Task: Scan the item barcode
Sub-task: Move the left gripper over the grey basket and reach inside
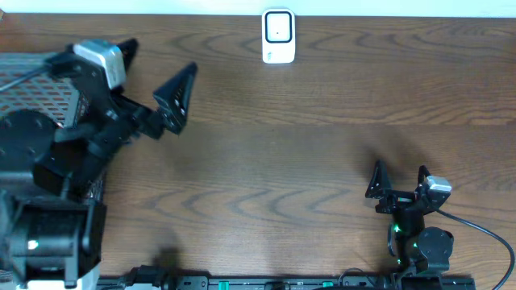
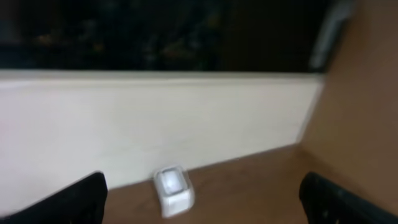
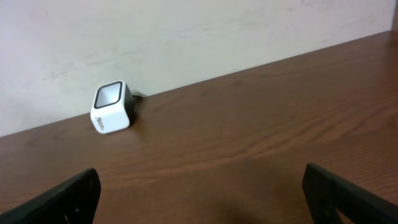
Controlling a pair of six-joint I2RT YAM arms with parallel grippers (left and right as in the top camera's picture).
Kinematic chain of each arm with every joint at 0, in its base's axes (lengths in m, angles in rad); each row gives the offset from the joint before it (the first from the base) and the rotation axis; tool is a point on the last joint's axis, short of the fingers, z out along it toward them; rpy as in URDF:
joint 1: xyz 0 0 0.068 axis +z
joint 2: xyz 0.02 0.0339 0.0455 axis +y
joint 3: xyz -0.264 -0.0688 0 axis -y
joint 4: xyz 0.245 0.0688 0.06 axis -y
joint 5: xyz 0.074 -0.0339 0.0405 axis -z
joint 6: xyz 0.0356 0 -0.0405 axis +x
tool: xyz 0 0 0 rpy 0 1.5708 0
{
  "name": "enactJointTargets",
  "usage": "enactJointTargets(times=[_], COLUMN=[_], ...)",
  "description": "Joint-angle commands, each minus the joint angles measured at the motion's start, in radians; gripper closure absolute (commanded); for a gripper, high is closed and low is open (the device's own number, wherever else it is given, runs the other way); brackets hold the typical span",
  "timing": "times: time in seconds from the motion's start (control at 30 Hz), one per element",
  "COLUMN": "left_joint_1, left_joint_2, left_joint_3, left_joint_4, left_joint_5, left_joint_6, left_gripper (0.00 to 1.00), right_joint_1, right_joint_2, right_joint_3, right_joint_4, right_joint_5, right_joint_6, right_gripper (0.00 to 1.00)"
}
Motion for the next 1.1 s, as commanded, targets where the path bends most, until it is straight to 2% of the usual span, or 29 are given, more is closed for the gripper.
enactJointTargets(times=[0.0,0.13,0.43,0.6,0.67,0.73,0.9,0.97,1.07], left_joint_1=[0.003,0.003,0.003,0.003,0.003,0.003,0.018,0.04,0.098], left_joint_2=[0.029,0.047,0.039,0.043,0.046,0.051,0.091,0.114,0.156], left_joint_3=[0.121,0.201,0.201,0.201,0.201,0.201,0.201,0.201,0.201], left_joint_4=[-0.117,-0.249,-0.483,-0.51,-0.509,-0.502,-0.491,-0.504,-0.539], left_joint_5=[-0.291,-0.46,-0.491,-0.491,-0.504,-0.605,-1.112,-1.216,-1.247], left_joint_6=[0.053,0.108,0.14,0.194,0.252,0.251,-0.029,-0.109,-0.215], left_gripper=[0.03,0.03,0.03,0.03,0.03,0.03,0.01,0.02,0.02], right_joint_1=[0.003,0.003,0.003,0.003,0.003,0.003,0.003,0.003,0.003], right_joint_2=[-0.006,-0.006,-0.006,-0.006,-0.006,-0.006,-0.005,-0.005,-0.005], right_joint_3=[-0.001,-0.001,-0.001,-0.001,-0.001,-0.001,-0.001,-0.001,-0.001], right_joint_4=[-0.003,-0.003,-0.003,-0.003,-0.003,-0.003,-0.003,-0.003,-0.003], right_joint_5=[0.011,0.011,0.011,0.011,0.011,0.011,0.011,0.011,0.011], right_joint_6=[-0.011,-0.011,-0.011,-0.011,-0.011,-0.011,-0.011,-0.011,-0.011], right_gripper=[0.01,0.01,0.01,0.01,0.01,0.01,0.01,0.01,0.01])
